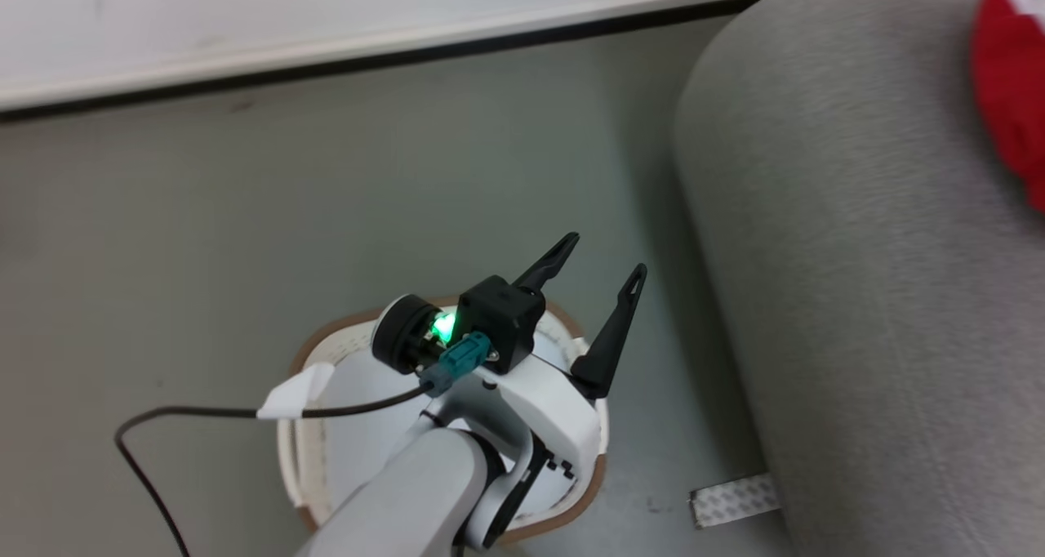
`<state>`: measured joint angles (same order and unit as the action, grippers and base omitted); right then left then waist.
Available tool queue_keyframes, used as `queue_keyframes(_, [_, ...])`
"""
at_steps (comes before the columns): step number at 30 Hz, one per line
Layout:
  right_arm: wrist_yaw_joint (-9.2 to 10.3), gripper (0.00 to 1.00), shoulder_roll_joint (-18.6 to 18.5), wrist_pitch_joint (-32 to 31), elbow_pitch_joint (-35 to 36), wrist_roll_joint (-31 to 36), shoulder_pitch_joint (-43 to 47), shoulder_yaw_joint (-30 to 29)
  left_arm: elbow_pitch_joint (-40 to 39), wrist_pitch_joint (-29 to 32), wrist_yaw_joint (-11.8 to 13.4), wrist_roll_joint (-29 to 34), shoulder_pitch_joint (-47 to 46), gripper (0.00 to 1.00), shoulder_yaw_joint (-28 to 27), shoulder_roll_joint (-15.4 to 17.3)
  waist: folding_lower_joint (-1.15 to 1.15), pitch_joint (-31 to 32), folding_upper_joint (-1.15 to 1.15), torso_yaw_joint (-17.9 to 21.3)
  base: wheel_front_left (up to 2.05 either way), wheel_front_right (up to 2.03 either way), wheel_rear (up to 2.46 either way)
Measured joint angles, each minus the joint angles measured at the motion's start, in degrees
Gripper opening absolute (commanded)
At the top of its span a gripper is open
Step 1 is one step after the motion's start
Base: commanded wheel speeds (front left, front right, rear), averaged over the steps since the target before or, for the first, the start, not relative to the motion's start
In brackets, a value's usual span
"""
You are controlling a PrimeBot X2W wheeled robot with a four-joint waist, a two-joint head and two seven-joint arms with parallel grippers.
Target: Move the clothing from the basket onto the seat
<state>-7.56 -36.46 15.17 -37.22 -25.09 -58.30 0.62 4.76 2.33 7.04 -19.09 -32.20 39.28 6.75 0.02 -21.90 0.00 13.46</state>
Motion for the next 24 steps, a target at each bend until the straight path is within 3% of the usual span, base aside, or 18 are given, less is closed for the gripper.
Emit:
queue_keyframes(4, [0.01, 0.00, -2.5, 0.0, -9.1, 5.5, -1.7, -11.1, 0.9, -1.8, -0.5, 0.1, -1.4, 1.00, 0.5, -0.9, 0.00, -3.2, 0.00, -4.2, 0.00, 0.00, 0.00])
queue_keyframes(9, [0.00, 0.00, 0.9, 0.0, -17.6, 12.1, -0.1, -22.7, 1.8, -3.2, -0.5, 0.1, -2.1, 1.00, 0.6, -1.2, 0.00, -6.1, 0.00, -8.4, 0.00, 0.00, 0.00])
queue_keyframes(10, [0.01, 0.17, 2.0, 0.0, -18.6, 13.2, 0.6, -24.4, 2.0, -3.3, -0.4, 0.1, -2.1, 1.00, 0.7, -1.2, 0.00, -6.5, 0.00, -8.9, 0.00, 0.00, 0.00])
queue_keyframes(11, [0.01, 0.49, 3.2, 0.0, -19.3, 14.8, 1.5, -25.6, 2.1, -3.4, -0.4, 0.1, -2.1, 1.00, 0.7, -1.2, 0.00, -6.8, 0.00, -9.4, 0.00, 0.00, 0.00])
queue_keyframes(12, [0.00, 1.00, 4.5, 0.0, -20.0, 16.1, 2.4, -26.6, 2.3, -3.4, -0.4, 0.1, -2.2, 1.00, 0.7, -1.2, 0.00, -7.1, 0.00, -9.7, 0.00, 0.00, 0.00])
queue_keyframes(16, [0.00, 1.00, 8.7, 0.0, -19.1, 19.6, 4.9, -29.9, 2.6, -4.0, 0.2, 0.1, -2.4, 1.00, -0.1, -0.8, -0.01, -6.4, -0.01, -9.6, 0.00, 0.00, 0.00])
queue_keyframes(24, [0.00, 1.00, 18.5, 0.0, -7.0, 22.1, 15.9, -28.7, 2.9, -7.5, 2.8, -0.3, -0.5, 1.00, -2.9, 1.2, -0.01, -2.4, 0.00, -6.7, 0.00, 0.00, 0.00])
